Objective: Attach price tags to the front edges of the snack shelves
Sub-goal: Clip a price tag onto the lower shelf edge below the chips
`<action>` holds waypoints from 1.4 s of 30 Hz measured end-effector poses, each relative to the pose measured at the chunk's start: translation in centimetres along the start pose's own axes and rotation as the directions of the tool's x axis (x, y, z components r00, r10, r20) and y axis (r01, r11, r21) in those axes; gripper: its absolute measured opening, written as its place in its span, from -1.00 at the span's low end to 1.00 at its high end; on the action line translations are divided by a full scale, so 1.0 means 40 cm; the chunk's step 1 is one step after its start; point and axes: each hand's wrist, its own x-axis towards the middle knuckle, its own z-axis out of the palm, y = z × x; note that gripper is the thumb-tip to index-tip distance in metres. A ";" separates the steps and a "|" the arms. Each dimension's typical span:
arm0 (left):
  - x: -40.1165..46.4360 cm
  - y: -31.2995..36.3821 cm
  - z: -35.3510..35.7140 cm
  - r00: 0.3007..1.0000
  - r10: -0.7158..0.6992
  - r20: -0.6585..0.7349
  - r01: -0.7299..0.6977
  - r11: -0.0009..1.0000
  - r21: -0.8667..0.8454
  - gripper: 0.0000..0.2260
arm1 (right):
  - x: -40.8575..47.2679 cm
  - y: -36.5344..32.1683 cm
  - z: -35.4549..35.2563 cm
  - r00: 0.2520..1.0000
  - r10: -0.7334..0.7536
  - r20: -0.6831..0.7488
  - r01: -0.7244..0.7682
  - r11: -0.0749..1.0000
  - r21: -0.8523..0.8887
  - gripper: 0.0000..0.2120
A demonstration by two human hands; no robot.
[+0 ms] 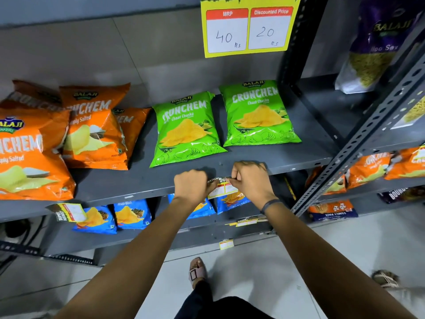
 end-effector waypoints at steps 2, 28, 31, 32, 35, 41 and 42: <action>0.000 0.007 0.004 1.000 -0.029 0.008 0.029 0.999 -0.015 -0.56 | -0.002 -0.003 -0.001 1.000 0.001 0.002 -0.001 1.000 0.012 -0.83; -0.393 -0.829 0.182 0.634 -0.484 0.604 0.528 -0.300 -0.795 -0.86 | -0.002 -0.874 0.431 0.932 -0.361 -0.024 0.359 0.915 0.186 -0.74; -0.380 -0.867 0.163 0.715 -0.373 0.591 0.534 -0.253 -0.807 -0.84 | 0.024 -0.919 0.456 0.952 -0.304 -0.022 0.303 0.936 0.179 -0.88; -0.376 -0.879 0.161 0.722 -0.373 0.583 0.539 -0.224 -0.812 -0.80 | 0.031 -0.929 0.459 0.961 -0.276 -0.020 0.275 0.946 0.173 -0.91; -0.374 -0.894 0.146 0.745 -0.411 0.525 0.540 -0.091 -0.837 -0.72 | 0.043 -0.944 0.463 0.983 -0.181 0.002 0.178 0.967 0.183 -0.93; -0.400 -0.955 0.118 0.838 -0.493 0.236 0.455 0.388 -0.802 -0.66 | 0.013 -0.945 0.443 0.995 -0.102 -0.015 0.103 0.976 0.193 -0.88; -0.405 -0.964 0.109 0.852 -0.490 0.184 0.449 0.503 -0.738 -0.67 | -0.002 -0.939 0.442 0.992 -0.128 -0.015 0.128 0.979 0.159 -0.86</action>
